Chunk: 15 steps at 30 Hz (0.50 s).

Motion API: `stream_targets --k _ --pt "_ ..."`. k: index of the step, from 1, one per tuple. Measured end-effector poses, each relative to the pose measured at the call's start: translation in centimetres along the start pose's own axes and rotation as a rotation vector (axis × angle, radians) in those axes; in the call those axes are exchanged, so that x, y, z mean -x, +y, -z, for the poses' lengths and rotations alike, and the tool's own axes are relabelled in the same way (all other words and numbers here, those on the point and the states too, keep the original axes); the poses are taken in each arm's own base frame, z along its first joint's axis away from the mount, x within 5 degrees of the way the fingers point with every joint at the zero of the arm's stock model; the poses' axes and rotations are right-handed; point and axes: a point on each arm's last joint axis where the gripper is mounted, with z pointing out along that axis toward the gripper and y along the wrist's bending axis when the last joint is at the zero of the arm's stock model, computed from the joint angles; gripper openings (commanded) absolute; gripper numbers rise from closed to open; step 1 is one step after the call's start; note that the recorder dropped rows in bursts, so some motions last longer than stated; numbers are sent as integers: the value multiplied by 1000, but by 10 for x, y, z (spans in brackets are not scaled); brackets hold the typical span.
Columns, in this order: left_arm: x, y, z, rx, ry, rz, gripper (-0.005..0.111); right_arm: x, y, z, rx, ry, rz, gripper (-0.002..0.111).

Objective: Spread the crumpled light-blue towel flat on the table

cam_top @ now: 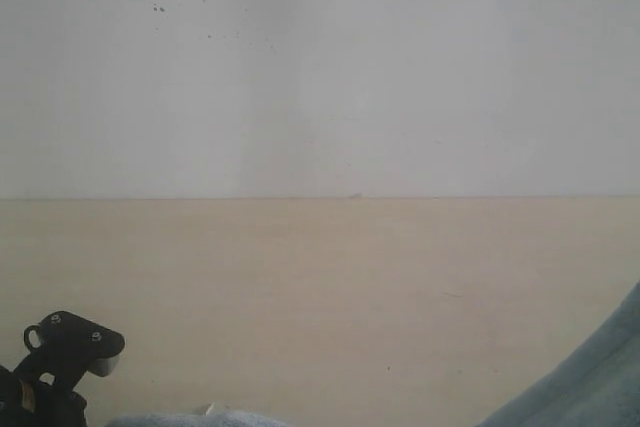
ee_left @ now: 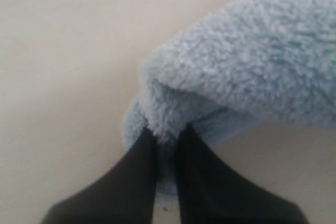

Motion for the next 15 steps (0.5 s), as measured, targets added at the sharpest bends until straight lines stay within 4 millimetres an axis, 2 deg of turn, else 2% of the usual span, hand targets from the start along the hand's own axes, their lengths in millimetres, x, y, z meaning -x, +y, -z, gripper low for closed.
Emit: stream_targets --k 4,7,11,15 --pt "1 0 3 1 -15 1 4 0 1 0 6 1 -14 0" --pt "3 0 19 0 -53 2 4 0 1 0 7 1 -18 0" --pt "8 -1 60 5 -181 -5 4 0 0 0 5 1 -17 0" --pt "3 -2 113 27 -336 -44 4 0 -3 0 -29 -4 13 0"
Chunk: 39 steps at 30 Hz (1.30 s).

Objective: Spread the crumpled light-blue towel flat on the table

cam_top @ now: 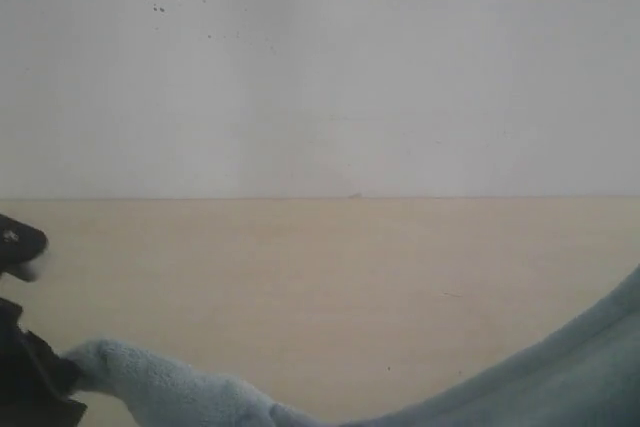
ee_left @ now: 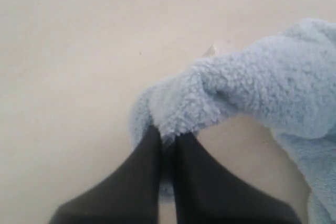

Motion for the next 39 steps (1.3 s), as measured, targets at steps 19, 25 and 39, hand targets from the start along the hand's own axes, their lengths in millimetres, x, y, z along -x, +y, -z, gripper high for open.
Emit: stream_targets --k 19,25,39 --pt "-39 9 232 225 -296 -142 4 2 -28 40 -142 -127 -105 0" --pt "-47 6 252 201 -307 -125 4 -4 -44 71 -188 -161 -143 0" --pt "-52 -3 269 115 -394 -106 4 -23 -40 81 -99 17 -93 0"
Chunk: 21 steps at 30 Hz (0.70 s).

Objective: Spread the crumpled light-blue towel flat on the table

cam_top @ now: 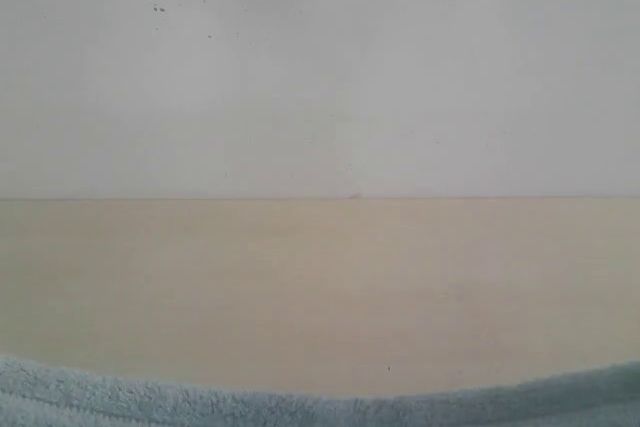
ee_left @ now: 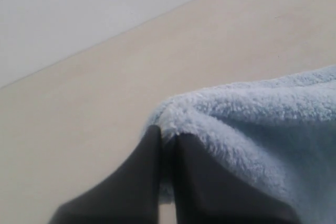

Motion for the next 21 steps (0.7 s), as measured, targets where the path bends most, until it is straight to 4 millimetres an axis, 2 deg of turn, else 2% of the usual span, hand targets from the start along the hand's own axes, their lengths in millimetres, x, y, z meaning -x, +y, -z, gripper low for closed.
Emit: stream_targets --k 4,9,13,17,21 --pt "3 -1 -6 -16 23 3 4 7 10 -12 56 66 24 0" --pt "5 0 -9 -14 36 0 4 22 28 -40 120 174 79 0" --pt "4 8 -10 80 53 -13 4 34 38 -60 136 189 114 0" --pt "4 10 -11 91 61 -10 4 38 42 -66 141 173 106 0" --pt "5 5 -11 43 53 10 4 35 38 -59 137 167 90 0"
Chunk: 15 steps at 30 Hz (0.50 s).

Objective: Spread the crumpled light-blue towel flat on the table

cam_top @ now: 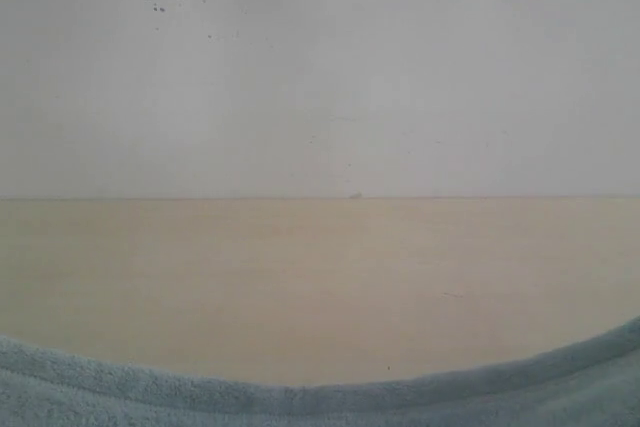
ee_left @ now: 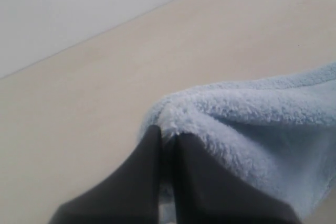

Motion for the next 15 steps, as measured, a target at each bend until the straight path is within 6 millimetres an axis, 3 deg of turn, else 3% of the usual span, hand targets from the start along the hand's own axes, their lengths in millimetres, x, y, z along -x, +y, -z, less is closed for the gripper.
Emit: stream_targets --k 6,15 --pt "0 -3 0 -33 -5 12 4 -12 5 6 62 35 -18 0" --pt "1 -4 0 -39 -6 14 4 -57 39 -47 134 192 51 0"
